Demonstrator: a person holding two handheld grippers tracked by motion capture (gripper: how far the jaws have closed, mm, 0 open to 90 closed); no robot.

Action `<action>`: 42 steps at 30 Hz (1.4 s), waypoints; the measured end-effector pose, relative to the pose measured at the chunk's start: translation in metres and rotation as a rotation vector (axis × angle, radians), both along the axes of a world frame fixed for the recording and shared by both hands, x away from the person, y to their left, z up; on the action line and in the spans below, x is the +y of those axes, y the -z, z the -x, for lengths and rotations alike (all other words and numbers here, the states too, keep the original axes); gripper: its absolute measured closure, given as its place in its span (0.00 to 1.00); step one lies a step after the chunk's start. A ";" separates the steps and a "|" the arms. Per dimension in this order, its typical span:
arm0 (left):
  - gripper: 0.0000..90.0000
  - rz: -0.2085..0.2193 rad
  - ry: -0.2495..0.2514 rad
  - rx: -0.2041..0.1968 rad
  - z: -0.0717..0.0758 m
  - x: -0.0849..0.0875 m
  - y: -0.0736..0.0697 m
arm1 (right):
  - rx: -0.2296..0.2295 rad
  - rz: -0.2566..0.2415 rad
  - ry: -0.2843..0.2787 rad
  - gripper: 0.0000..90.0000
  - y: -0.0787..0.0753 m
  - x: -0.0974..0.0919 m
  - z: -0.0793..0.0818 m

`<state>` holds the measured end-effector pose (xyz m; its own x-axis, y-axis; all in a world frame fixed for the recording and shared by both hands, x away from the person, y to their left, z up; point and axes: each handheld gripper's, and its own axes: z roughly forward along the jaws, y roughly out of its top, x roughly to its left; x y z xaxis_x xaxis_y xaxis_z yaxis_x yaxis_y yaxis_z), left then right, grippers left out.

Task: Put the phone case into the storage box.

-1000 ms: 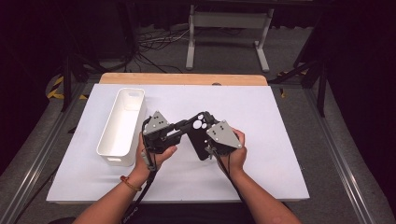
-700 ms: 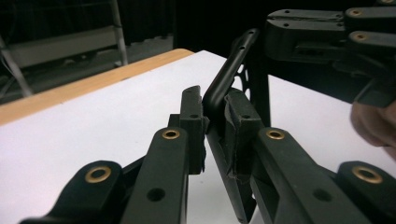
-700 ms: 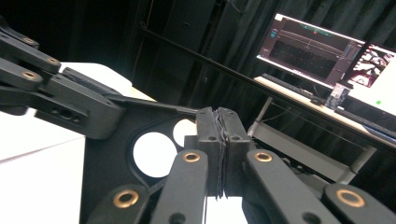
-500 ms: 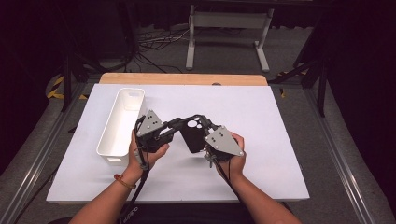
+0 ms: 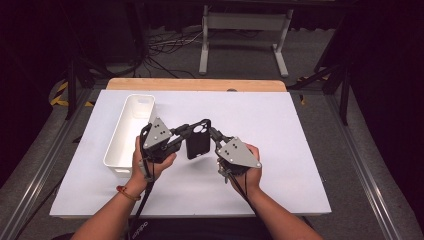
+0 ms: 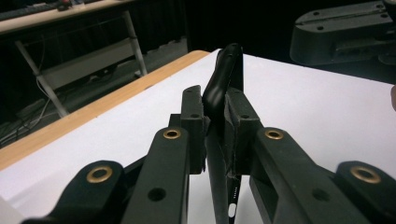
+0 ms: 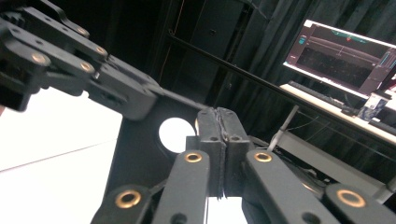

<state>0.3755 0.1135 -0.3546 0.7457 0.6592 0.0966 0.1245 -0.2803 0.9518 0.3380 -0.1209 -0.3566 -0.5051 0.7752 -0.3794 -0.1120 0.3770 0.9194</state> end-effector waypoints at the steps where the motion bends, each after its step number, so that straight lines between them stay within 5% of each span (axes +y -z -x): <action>1: 0.89 0.004 -0.005 -0.005 0.000 0.001 -0.001 | 0.006 -0.003 -0.003 0.98 0.000 -0.001 -0.001; 20: 0.89 0.007 -0.004 -0.032 0.001 0.023 -0.013 | 0.127 -0.027 -0.008 0.76 0.018 -0.057 -0.007; 25: 0.89 0.005 -0.002 -0.038 0.001 0.028 -0.016 | 0.165 -0.041 -0.029 0.64 0.023 -0.069 -0.006; 30: 0.89 0.009 -0.004 -0.047 0.001 0.031 -0.018 | 0.198 0.029 -0.092 0.42 0.034 -0.073 0.000; 35: 0.89 0.007 -0.001 -0.056 0.001 0.034 -0.020 | 0.224 0.095 -0.096 0.30 0.049 -0.076 0.007; 42: 0.89 -0.004 0.013 -0.072 0.001 0.040 -0.025 | 0.212 0.092 -0.071 0.22 0.063 -0.077 0.014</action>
<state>0.3741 0.1537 -0.3299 0.7454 0.6490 0.1525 0.0524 -0.2851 0.9571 0.3241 -0.1980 -0.4199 -0.6327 0.7021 -0.3268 0.0506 0.4586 0.8872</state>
